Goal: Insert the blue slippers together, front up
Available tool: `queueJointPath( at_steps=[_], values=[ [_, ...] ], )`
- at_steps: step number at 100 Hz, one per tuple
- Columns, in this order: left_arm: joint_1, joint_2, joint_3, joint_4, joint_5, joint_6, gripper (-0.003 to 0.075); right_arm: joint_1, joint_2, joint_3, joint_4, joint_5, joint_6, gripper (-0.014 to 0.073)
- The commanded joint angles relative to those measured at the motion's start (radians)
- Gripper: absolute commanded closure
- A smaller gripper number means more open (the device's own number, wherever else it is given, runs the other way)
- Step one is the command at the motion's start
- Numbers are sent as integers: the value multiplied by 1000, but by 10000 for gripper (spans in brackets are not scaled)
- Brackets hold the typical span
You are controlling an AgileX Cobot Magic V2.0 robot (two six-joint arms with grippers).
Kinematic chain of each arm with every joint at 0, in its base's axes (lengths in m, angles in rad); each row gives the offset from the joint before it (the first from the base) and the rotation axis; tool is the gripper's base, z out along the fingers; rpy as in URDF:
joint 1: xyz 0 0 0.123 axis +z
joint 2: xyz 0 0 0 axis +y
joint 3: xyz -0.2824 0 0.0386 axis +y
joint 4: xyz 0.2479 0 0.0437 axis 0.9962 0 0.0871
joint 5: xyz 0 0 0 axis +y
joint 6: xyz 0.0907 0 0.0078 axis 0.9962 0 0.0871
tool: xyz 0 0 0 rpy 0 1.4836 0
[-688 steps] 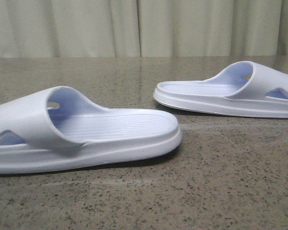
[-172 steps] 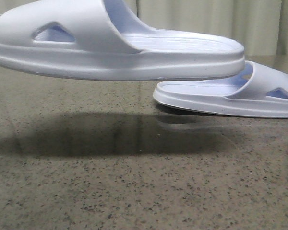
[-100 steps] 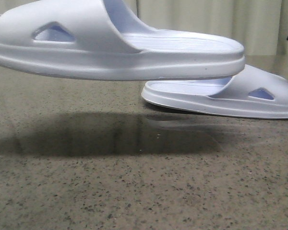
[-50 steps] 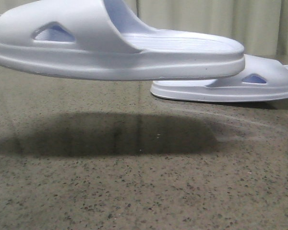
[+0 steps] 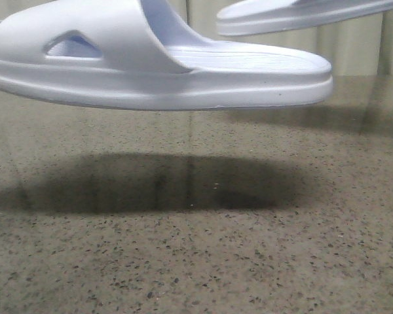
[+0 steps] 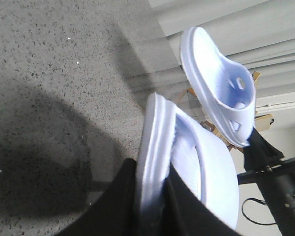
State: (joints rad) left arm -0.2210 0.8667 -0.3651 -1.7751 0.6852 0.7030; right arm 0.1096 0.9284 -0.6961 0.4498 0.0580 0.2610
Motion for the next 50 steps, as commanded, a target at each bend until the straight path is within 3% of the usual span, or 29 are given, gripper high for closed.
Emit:
queueJointPath(
  at_steps=[1, 50],
  values=[
    [-5, -2, -34, -85, 24, -5, 704, 2, -75, -44, 1, -11, -2, 701],
    [-5, -2, -34, -85, 18, -18, 704, 2, -360, -44, 1, 392, -4, 701]
  ],
)
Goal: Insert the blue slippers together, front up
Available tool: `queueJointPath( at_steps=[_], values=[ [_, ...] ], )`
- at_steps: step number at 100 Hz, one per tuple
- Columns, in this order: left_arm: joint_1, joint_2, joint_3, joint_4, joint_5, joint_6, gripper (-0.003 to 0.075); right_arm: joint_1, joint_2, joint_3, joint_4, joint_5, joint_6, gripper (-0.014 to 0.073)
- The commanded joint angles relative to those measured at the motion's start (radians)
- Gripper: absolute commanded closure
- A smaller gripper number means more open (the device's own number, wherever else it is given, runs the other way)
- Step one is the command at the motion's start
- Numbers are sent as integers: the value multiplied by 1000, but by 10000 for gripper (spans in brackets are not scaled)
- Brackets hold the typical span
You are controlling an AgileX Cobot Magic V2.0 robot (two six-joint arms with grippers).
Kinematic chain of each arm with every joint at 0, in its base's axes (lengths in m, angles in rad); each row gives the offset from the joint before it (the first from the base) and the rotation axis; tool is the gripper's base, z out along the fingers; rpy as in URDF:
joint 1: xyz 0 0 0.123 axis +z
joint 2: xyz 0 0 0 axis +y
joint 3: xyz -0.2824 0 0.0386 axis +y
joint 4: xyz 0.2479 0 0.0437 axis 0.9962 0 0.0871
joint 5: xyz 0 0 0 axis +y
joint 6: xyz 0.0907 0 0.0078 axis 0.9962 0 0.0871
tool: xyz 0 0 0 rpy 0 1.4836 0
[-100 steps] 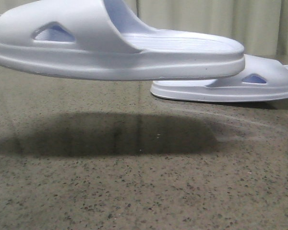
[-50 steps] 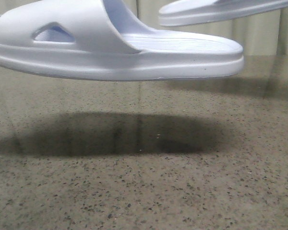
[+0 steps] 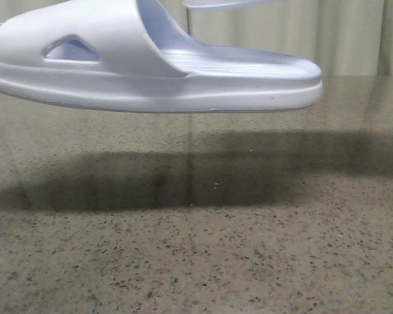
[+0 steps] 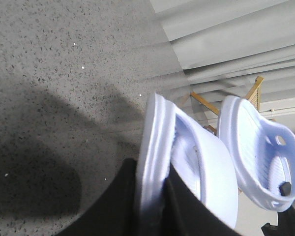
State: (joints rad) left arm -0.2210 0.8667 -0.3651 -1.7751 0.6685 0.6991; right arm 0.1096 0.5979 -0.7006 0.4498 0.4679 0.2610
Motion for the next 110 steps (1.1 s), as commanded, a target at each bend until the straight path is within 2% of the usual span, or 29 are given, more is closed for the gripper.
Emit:
queueJointPath(
  at_steps=[1, 29, 71, 110],
  values=[
    [-5, -2, -34, -85, 35, -16, 704, 2, -31, -40, 1, -8, -4, 701],
    [-5, -2, -34, -85, 50, -48, 704, 2, -55, -40, 1, 135, -6, 701],
    [-5, -2, -34, -85, 148, -98, 704, 2, -38, -40, 14, 142, -61, 701],
    [-5, -2, -34, -85, 222, -156, 704, 2, -38, -18, 48, 118, -61, 701]
  ],
)
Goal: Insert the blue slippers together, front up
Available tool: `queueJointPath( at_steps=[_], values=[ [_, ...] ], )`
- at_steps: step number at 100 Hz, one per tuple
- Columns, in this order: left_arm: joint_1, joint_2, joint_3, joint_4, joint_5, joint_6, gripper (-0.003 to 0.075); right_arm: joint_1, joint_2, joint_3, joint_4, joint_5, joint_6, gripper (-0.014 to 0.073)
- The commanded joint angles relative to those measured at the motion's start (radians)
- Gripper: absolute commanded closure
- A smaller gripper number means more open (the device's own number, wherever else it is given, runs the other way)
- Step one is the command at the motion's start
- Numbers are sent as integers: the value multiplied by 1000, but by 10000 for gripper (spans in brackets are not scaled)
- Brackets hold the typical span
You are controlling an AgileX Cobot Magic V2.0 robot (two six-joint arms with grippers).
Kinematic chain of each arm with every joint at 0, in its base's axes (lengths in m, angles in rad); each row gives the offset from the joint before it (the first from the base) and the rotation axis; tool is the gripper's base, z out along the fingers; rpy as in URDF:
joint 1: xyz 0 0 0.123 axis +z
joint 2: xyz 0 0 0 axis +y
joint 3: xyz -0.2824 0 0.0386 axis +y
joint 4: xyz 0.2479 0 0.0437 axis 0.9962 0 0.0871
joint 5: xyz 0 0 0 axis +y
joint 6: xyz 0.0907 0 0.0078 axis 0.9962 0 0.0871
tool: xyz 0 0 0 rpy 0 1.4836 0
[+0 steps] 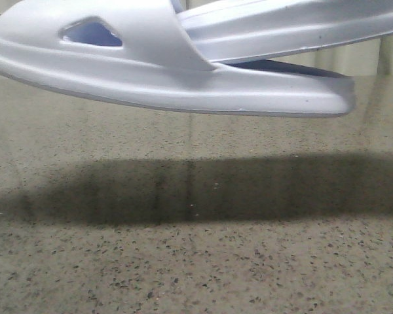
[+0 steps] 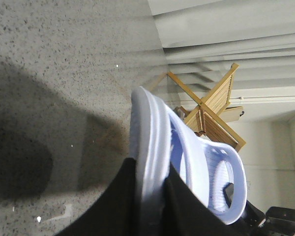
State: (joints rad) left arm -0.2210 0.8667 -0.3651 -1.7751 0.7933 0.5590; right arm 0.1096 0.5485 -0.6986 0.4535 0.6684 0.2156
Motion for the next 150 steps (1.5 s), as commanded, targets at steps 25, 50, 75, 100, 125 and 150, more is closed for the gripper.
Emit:
queueJointPath(
  at_steps=[25, 50, 75, 100, 125, 150],
  values=[
    [-5, -2, -34, -85, 155, -33, 704, 2, 12, 34, 104, -127, -16, 701],
    [-5, -2, -34, -85, 192, -33, 704, 2, 12, 82, 167, -177, -16, 701],
    [-5, -2, -34, -85, 216, -33, 704, 2, 18, 153, 222, -233, -16, 701],
    [-5, -2, -34, -85, 236, -33, 704, 2, 36, 188, 233, -274, -23, 701],
    [-5, -2, -34, -85, 258, -33, 704, 2, 104, 188, 463, -279, -277, 701],
    [-5, -2, -34, -85, 276, -33, 704, 2, 220, 188, 768, -247, -588, 701]
  ],
)
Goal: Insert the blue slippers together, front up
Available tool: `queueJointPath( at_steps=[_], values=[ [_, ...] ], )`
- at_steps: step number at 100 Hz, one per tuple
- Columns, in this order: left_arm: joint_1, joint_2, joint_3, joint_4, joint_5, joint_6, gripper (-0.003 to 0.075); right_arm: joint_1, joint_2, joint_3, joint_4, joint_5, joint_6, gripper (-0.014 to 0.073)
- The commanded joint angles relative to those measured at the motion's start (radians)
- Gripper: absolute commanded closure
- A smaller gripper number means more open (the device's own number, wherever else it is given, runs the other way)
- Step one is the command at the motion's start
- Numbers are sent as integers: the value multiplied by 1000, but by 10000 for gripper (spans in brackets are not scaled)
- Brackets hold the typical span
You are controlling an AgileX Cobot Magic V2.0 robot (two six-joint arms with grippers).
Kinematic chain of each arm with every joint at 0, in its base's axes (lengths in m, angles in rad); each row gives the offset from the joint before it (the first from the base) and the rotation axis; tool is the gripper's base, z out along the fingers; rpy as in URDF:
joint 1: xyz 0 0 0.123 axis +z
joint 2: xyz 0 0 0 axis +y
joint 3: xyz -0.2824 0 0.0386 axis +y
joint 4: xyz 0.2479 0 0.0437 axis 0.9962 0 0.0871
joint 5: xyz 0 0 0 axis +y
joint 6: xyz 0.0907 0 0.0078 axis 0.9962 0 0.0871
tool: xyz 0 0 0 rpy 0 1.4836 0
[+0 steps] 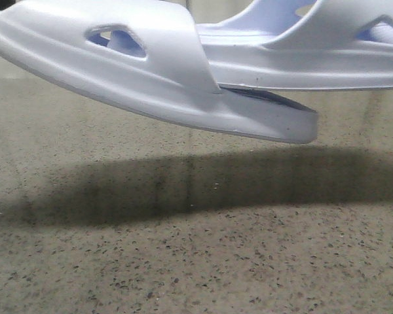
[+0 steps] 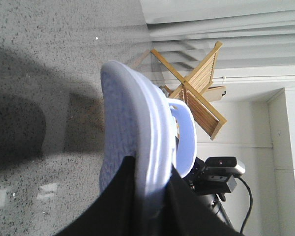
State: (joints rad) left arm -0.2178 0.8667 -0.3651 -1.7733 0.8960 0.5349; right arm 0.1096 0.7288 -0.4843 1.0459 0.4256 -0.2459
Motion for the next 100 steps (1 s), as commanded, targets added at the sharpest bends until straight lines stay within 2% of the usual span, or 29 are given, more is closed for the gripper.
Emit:
queueJointPath(
  at_steps=[1, 17, 43, 63, 100],
  values=[
    [-8, -2, -34, -86, 175, -9, 704, 2, 47, -26, 197, -1, -148, 701],
    [-8, -2, -34, -86, 177, -7, 704, 2, 123, -26, 437, 90, -392, 701],
    [-8, -2, -34, -86, 192, -7, 704, 2, 240, -26, 651, 228, -608, 701],
    [-8, -2, -34, -86, 196, -7, 704, 2, 308, -26, 710, 346, -697, 701],
    [-8, -2, -34, -86, 180, 6, 704, 3, 325, -26, 783, 381, -860, 700]
  ],
)
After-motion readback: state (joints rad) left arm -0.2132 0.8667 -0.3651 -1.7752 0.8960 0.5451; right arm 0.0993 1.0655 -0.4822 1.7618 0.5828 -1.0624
